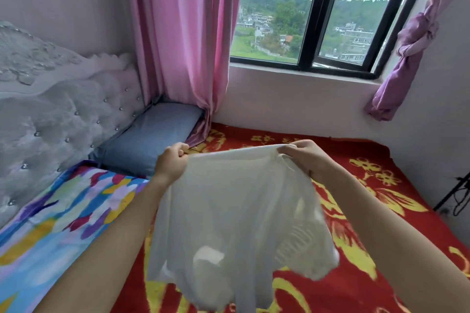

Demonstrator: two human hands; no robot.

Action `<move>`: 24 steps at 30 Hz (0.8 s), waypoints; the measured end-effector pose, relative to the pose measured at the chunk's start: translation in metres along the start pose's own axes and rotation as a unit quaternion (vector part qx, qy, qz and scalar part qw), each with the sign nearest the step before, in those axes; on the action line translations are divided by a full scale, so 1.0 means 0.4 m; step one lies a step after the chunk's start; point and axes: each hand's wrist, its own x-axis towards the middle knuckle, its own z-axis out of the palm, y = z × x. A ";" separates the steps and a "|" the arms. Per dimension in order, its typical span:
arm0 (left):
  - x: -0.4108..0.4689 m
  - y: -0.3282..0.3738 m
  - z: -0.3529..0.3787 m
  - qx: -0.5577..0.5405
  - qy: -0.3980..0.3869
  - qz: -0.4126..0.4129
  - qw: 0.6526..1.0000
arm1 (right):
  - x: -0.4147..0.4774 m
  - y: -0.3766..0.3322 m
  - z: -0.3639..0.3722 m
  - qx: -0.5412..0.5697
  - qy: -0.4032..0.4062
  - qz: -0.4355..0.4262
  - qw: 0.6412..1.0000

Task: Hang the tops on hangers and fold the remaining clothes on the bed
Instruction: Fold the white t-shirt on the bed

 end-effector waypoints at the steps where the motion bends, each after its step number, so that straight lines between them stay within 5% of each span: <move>1: -0.014 0.009 0.021 -0.029 -0.020 0.027 0.999 | -0.005 -0.018 0.015 -0.004 -0.004 -0.008 1.000; 4: -0.079 0.058 0.075 -0.168 -0.158 0.149 0.962 | -0.018 -0.042 0.067 -0.027 -0.028 -0.023 0.999; 7: -0.124 0.106 0.138 -0.254 -0.270 0.173 0.913 | -0.019 -0.041 0.100 -0.009 -0.041 -0.020 0.999; 16: -0.131 0.146 0.215 -0.317 -0.136 0.156 0.926 | -0.011 0.020 0.035 0.107 -0.082 -0.033 0.990; 24: -0.108 0.219 0.175 -0.210 -0.083 0.251 0.941 | -0.020 0.160 0.025 0.201 -0.062 -0.041 0.977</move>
